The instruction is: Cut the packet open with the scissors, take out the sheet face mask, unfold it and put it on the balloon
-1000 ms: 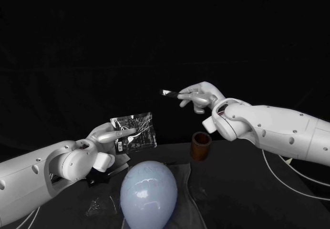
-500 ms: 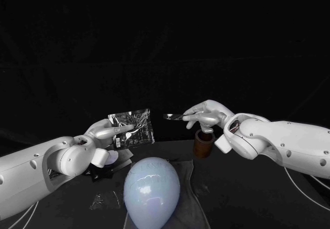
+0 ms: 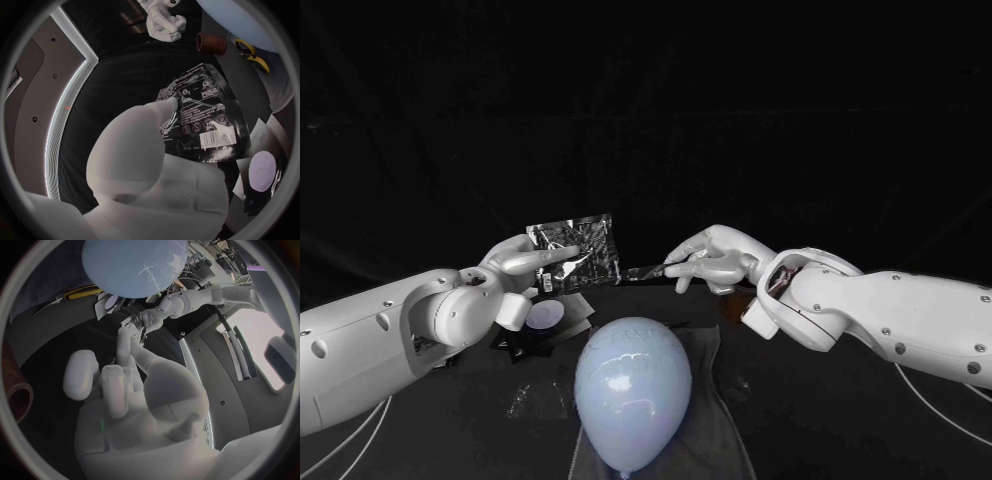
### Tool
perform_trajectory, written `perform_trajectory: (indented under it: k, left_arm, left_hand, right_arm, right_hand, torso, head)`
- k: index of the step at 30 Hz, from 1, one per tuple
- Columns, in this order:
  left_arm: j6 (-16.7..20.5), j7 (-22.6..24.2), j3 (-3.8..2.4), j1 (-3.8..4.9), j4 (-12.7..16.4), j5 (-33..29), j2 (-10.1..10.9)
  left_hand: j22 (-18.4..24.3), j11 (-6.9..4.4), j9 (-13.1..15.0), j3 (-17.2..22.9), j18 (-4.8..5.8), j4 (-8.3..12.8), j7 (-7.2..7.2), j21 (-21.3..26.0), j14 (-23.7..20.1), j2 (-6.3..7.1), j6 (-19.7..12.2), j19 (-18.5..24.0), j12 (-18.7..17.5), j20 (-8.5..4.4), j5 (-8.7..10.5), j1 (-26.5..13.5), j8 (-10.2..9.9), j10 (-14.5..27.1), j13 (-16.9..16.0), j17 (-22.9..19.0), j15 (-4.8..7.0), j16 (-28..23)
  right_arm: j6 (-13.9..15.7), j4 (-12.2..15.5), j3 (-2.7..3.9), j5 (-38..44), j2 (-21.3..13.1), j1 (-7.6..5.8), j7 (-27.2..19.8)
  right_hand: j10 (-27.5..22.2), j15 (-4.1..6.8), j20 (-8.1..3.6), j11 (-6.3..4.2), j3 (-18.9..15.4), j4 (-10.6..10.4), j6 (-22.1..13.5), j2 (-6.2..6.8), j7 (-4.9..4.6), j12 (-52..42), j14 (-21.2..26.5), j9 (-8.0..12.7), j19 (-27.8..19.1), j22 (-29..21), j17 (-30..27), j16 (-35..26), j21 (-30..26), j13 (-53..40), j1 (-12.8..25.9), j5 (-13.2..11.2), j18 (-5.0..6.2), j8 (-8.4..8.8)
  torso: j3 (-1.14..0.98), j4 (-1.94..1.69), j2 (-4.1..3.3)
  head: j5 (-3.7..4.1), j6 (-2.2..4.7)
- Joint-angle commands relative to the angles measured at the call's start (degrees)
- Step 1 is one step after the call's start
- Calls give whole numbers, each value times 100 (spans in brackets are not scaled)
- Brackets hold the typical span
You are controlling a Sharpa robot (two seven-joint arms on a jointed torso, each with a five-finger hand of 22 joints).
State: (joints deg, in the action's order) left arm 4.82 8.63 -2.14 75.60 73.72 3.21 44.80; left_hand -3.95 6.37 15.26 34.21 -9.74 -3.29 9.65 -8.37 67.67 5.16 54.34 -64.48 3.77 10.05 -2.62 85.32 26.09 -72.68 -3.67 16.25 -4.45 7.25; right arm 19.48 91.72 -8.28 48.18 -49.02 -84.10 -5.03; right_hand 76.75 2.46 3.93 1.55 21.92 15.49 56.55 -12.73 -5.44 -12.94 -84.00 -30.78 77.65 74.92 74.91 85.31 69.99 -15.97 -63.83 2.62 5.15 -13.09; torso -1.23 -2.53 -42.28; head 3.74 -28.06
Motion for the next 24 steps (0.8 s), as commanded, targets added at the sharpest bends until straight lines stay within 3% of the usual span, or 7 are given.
perform_trajectory:
  k: [1,9,14,20,24]
  left_arm:
    - [9,115,-6,13,-8,-64,8]
    - [18,113,-4,15,-24,-68,33]
    - [22,108,0,16,-3,-68,43]
    - [27,103,9,16,26,-69,49]
    - [29,101,17,16,36,-69,51]
  left_hand:
    - [-9,-8,763,0,-76,47,22,8,-25,-52,-2,7,-14,15,-17,-6,41,-32,-6,7,12,-31]
    - [-9,-8,763,0,-76,47,22,8,-25,-52,-2,7,-14,15,-17,-6,41,-32,-6,7,12,-31]
    - [-10,-8,773,4,-76,59,22,5,-22,-53,-1,5,-13,14,-17,-16,40,-35,-7,11,13,-31]
    - [-10,-8,773,4,-76,59,22,5,-22,-53,-1,5,-13,14,-17,-16,40,-35,-7,11,13,-31]
    - [-10,-8,773,4,-76,59,22,5,-22,-53,-1,5,-13,14,-17,-16,40,-35,-7,11,13,-31]
  right_arm:
    - [-146,42,2,541,3,34,-11]
    - [-350,63,-4,602,-113,114,64]
    - [-1213,99,-21,772,-397,131,280]
    - [-2413,185,-51,1373,-816,136,858]
    - [-2976,224,-78,1687,-1056,137,1300]
  right_hand:
    - [-37,-12,-6,-4,20,-6,48,-27,-2,26,-314,-1787,-33,155,213,-8,-18,-5,44,18,-12,-343]
    - [-54,-17,0,2,49,-65,41,7,-7,43,-296,-1786,-81,108,136,-43,-93,-15,82,17,5,-312]
    - [-69,-22,4,8,71,-116,31,28,-12,57,-283,-1787,-80,112,82,-70,-92,-23,99,17,3,-288]
    - [-81,-25,8,11,95,-168,31,60,-14,68,-274,-1793,-92,100,49,-89,-113,-32,99,17,7,-273]
    - [-108,-29,16,17,188,-290,28,144,-18,95,-248,-1810,-153,27,-53,-146,-234,-49,56,17,31,-239]
  torso:
    - [1,9,12]
    - [-7,16,24]
    - [-8,14,13]
    - [-7,22,17]
    - [-12,22,19]
  head:
    - [-41,-59]
    - [-40,-106]
    - [6,-131]
    - [74,-157]
    - [143,-171]
